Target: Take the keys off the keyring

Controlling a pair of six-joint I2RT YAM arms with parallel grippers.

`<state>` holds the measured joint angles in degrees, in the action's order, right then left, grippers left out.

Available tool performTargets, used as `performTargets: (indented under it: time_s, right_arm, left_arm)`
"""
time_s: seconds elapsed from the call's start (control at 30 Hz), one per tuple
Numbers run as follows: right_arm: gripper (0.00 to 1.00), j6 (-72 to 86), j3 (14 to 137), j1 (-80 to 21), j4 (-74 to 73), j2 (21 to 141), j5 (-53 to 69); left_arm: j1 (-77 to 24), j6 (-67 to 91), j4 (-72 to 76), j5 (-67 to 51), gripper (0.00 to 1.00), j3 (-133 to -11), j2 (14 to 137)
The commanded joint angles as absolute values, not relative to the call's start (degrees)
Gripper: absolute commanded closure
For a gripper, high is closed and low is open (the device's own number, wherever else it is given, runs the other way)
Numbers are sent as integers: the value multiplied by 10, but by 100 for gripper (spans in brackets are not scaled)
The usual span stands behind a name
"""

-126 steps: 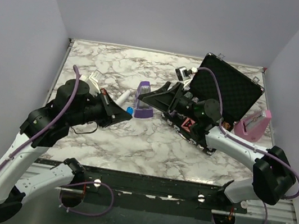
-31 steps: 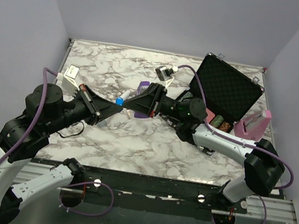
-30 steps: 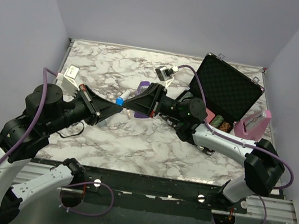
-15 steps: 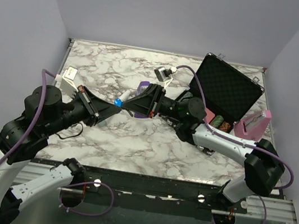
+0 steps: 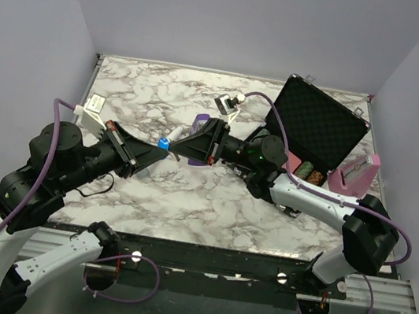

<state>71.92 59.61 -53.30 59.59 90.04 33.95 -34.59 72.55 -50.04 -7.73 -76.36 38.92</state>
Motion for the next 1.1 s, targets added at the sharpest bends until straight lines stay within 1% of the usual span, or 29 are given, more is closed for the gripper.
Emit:
performTargets:
  time_s: [0.0,0.73,1.0,1.07]
  right_arm:
    - [79,708,613,-536,585,896,359]
    - [76,708,626,-536,589,899,368]
    - [82,709,618,-537,594,899,366]
    - [85,708,617,-536,594,897,365]
  left_arm:
    - [-345,755,-507,-67,100,-760,383]
    - [-345,762,-503,-75,100,-748,388]
    - [-345,762,-503,-76,100,-746,386]
    - [-345,761,-504,-76,100,-744,386]
